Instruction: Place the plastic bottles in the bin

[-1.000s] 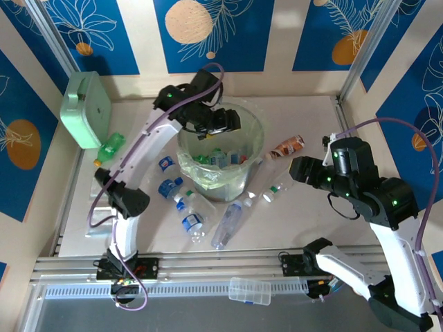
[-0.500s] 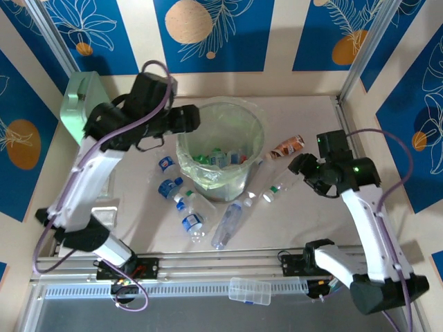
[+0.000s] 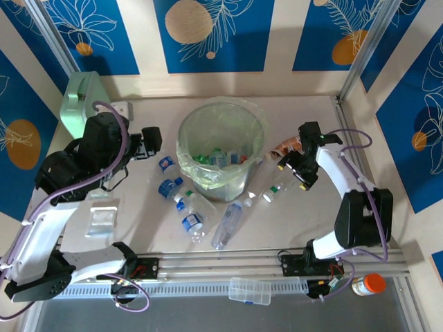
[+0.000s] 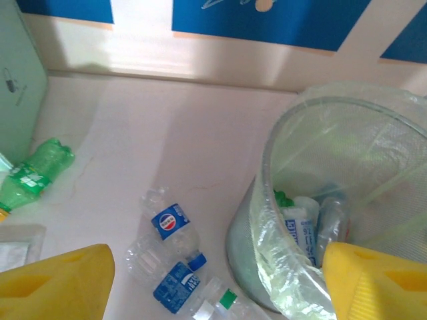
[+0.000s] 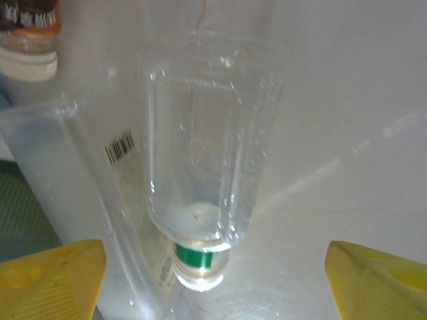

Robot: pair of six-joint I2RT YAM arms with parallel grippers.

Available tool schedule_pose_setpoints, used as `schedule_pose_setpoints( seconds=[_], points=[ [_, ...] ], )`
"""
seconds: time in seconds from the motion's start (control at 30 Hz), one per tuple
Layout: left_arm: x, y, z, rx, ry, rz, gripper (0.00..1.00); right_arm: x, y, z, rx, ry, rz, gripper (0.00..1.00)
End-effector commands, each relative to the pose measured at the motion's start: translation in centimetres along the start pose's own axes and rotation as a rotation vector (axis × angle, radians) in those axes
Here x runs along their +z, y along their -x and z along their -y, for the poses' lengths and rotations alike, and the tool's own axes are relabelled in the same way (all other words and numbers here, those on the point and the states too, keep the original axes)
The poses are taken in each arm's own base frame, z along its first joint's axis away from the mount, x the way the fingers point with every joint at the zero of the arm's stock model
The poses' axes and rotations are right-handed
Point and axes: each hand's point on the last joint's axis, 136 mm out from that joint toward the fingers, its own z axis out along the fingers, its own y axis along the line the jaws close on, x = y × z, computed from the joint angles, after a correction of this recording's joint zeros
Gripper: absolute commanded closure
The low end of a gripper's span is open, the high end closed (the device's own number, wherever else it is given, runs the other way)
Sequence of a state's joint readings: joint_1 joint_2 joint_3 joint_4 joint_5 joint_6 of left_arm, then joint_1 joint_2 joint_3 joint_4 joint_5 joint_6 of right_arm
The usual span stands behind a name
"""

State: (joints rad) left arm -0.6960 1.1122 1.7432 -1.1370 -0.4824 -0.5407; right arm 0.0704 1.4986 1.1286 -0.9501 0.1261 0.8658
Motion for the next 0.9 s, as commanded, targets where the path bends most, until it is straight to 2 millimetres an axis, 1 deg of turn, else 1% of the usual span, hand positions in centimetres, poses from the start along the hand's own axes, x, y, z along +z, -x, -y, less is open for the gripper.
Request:
schedule_pose_setpoints(
  seconds=[0.0,0.13,0.23,0.33,0.5,0.6,0.73,0.8,0.87],
  points=[
    [-0.6,0.7,-1.6,0.005,0.07,0.049,0.19,0.1,1.5,-1.1,0.019,0.024,0.001,0.11],
    [-1.3,0.7,-2.5,0.004,0.094,0.058,0.19,1.7,2.0,-1.4,0.035,-0.009,-0.031,0.11],
    [-1.7,0.7,-3.3,0.0,0.119,0.072,0.18,3.0,2.1,-0.6,0.062,-0.074,-0.041,0.16],
    [-2.0,0.6,-3.7,0.004,0.134,0.076,0.18,3.9,1.8,-0.3,0.081,-0.107,-0.061,0.19],
    [-2.2,0.5,-4.2,0.001,0.156,0.074,0.17,5.2,0.8,0.4,0.073,-0.18,-0.08,0.26],
    [-2.3,0.4,-4.4,0.001,0.162,0.075,0.17,5.6,0.3,0.8,0.079,-0.202,-0.087,0.3],
    [-1.9,0.0,-4.4,0.01,0.166,0.056,0.17,5.7,0.0,1.1,0.094,-0.211,-0.082,0.37],
    [-1.7,-0.1,-4.1,0.011,0.158,0.05,0.17,5.6,0.0,1.3,0.101,-0.211,-0.079,0.45],
    [-1.5,-0.1,-4.0,0.015,0.155,0.046,0.17,5.1,0.1,1.3,0.105,-0.203,-0.07,0.49]
  ],
)
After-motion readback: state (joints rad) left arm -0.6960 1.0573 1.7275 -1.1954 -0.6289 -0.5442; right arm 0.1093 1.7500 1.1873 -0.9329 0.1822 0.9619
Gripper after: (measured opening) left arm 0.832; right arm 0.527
